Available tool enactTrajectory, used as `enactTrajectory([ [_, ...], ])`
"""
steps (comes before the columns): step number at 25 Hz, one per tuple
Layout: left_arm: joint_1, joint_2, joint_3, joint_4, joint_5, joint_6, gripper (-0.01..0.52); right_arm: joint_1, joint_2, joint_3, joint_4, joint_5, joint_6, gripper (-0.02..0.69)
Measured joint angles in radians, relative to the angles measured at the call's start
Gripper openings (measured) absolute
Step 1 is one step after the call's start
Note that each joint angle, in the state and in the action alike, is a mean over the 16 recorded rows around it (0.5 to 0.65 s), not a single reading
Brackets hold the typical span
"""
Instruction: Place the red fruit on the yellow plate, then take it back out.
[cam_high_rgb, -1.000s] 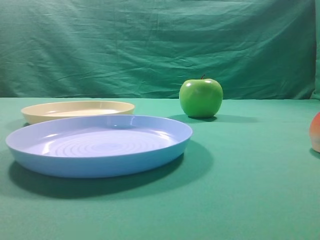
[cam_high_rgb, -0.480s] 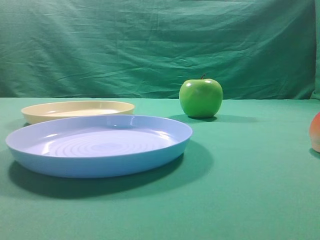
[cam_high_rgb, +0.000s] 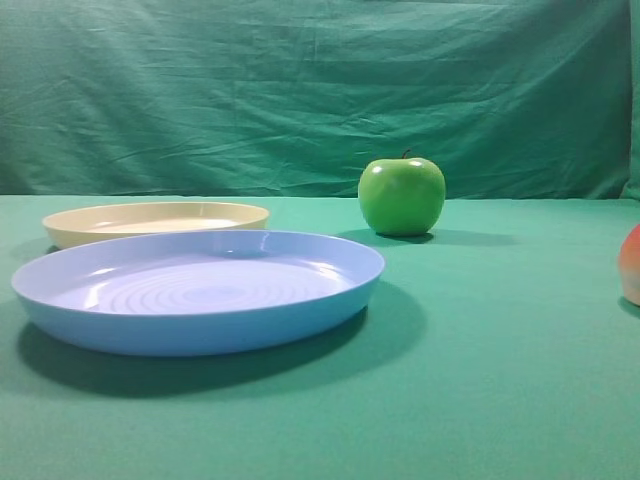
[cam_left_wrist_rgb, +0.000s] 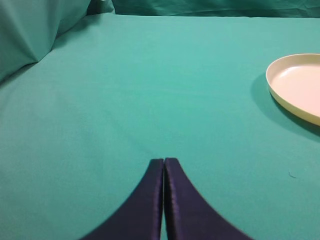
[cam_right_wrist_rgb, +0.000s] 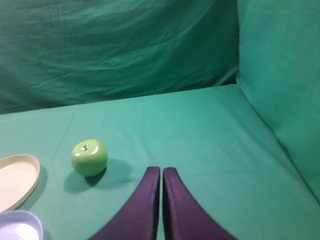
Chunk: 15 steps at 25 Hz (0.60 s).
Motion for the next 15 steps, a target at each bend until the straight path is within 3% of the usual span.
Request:
enactTrajectory([
  [8, 0.0, 0.0, 0.0, 0.0, 0.0, 0.0, 0.0, -0.03, -0.057, 0.264, -0.005, -0.198, 0.0, 0.0],
  [15, 0.0, 0.0, 0.0, 0.0, 0.0, 0.0, 0.0, -0.03, -0.065, 0.375, -0.007, -0.244, 0.0, 0.0],
])
